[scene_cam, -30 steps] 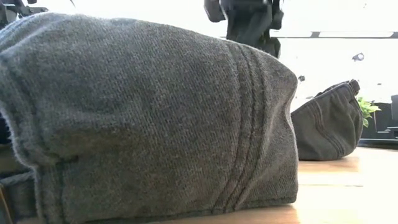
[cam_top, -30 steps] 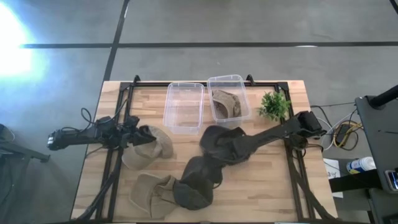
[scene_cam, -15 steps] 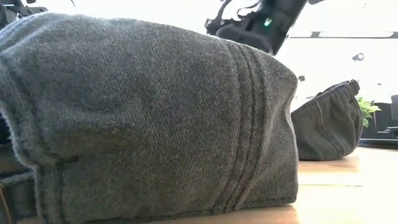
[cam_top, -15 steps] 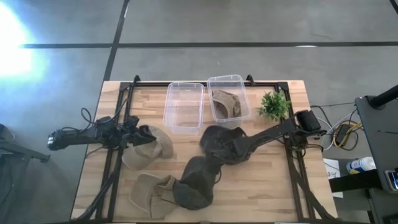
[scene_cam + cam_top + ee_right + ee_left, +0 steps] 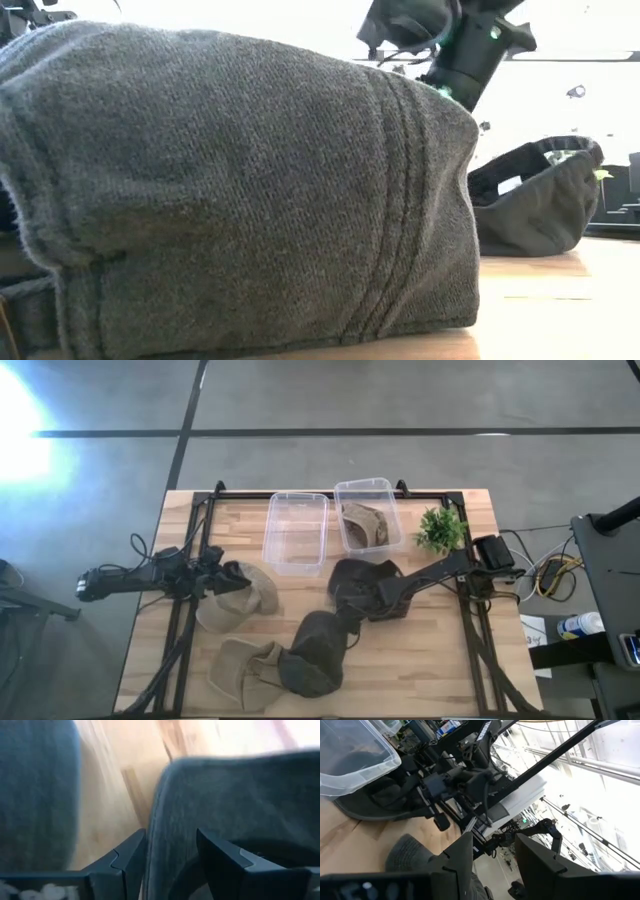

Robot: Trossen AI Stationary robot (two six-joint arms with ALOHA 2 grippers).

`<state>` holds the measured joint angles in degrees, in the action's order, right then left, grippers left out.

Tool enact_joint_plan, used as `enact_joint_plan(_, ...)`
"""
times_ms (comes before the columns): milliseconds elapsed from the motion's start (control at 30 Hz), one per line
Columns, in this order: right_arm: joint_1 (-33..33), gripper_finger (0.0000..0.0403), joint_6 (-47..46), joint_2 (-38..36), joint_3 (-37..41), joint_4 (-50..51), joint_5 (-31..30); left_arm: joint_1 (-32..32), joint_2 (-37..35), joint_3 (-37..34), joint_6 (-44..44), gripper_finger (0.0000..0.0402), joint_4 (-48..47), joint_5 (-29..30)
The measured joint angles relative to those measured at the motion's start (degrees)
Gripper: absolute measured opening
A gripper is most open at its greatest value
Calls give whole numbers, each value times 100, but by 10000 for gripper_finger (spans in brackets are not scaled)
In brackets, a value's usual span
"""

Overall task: Pick & Place hat
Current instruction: Put the top black hat into the left transparent bin

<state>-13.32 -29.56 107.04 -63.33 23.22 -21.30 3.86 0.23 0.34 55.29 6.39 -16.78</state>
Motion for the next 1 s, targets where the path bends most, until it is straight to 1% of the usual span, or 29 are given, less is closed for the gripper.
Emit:
enact_joint_plan(100, 2, 169, -2, -29, -10, 71, 183, 0, 0, 0, 30, 140, 1, 0)
enact_joint_plan(333, -127, 169, 295, -17, -494, 39, 231, 0, 2, 0, 77, 140, 4, 105)
enact_joint_plan(400, -146, 169, 235, -15, -565, 66, 231, 0, 4, 0, 115, 140, 4, 369)
enact_joint_plan(500, -184, 169, 6, -49, -769, 248, 204, 0, 16, 0, 241, 140, 4, 1004)
enact_joint_plan(600, -225, 169, -168, -68, -1221, 725, 194, 2, 123, 109, 267, 137, -300, 1187)
enact_joint_plan(700, -253, 169, -284, -85, -1747, 1296, 186, -9, 399, 440, 138, 124, -426, 1111)
enact_joint_plan(800, -259, 169, -282, -85, -2178, 1790, 183, -70, 864, 842, -152, 106, -643, 937)
enact_joint_plan(900, -275, 169, -307, -92, -2442, 2190, 199, -231, 1510, 1273, -642, 88, -759, 760)
enact_joint_plan(1000, -336, 169, -518, -92, -2549, 2694, 328, -594, 2249, 1751, -1427, 72, -1017, 865)
